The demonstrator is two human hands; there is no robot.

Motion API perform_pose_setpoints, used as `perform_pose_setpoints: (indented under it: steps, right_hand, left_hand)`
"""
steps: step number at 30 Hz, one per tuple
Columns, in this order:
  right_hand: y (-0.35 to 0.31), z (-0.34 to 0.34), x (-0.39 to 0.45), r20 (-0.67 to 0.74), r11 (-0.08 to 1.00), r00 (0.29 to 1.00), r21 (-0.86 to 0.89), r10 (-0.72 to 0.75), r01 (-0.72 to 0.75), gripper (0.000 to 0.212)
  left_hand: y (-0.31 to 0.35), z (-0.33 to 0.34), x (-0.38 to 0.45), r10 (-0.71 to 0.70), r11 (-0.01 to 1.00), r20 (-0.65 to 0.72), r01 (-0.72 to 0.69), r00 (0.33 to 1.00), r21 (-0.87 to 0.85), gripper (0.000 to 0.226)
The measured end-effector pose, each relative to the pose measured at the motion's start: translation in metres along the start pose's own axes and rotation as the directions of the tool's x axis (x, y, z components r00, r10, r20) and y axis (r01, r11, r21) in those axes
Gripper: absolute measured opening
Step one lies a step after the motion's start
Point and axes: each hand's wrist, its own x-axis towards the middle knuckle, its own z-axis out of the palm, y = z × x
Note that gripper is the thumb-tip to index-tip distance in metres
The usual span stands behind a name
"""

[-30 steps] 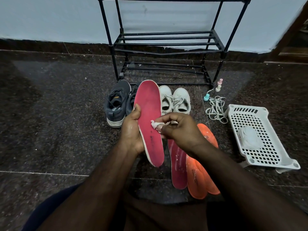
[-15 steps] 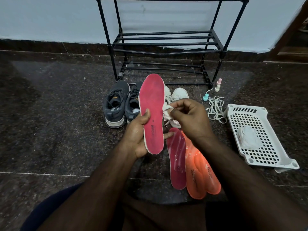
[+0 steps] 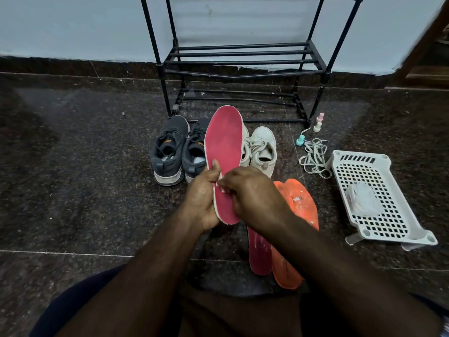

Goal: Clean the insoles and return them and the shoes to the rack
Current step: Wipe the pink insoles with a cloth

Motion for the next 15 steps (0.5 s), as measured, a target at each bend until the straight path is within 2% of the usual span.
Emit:
perform_pose_setpoints:
  steps: [1,3,6,8,12,15]
  right_hand:
    - [-0.002,0.0,0.0,0.001,1.0,1.0,0.005,-0.009,0.009,0.033]
    - [0.002,-0.003,0.003,-0.091,1.0,0.996,0.01,0.011,-0.01,0.038]
    - [0.016,-0.01,0.01,-0.204,0.99,0.969,0.001,0.138,-0.141,0.031]
    - [0.013,-0.006,0.008,-0.157,0.989,0.977,0.005,0.145,-0.146,0.03]
    - [-0.006,0.007,-0.005,0.012,0.998,0.999,0.042,0.052,-0.052,0.039]
    - [-0.001,0.002,-0.003,-0.042,0.993,0.996,0.09,0.081,-0.077,0.026]
  left_hand:
    - [0.0,0.001,-0.001,-0.001,1.0,0.0,0.001,1.0,0.005,0.05]
    - [-0.001,0.002,-0.002,0.004,1.0,0.002,-0.004,1.0,0.021,0.049]
    - [-0.003,0.002,-0.004,0.013,0.998,0.013,-0.014,1.0,0.067,0.045]
    - [-0.002,0.001,-0.004,0.019,0.998,0.005,-0.02,1.0,0.057,0.047]
    - [0.003,-0.001,0.001,0.002,1.0,-0.023,-0.002,1.0,0.009,0.061]
    - [0.005,-0.004,0.002,0.022,1.0,-0.024,-0.022,0.999,0.009,0.056]
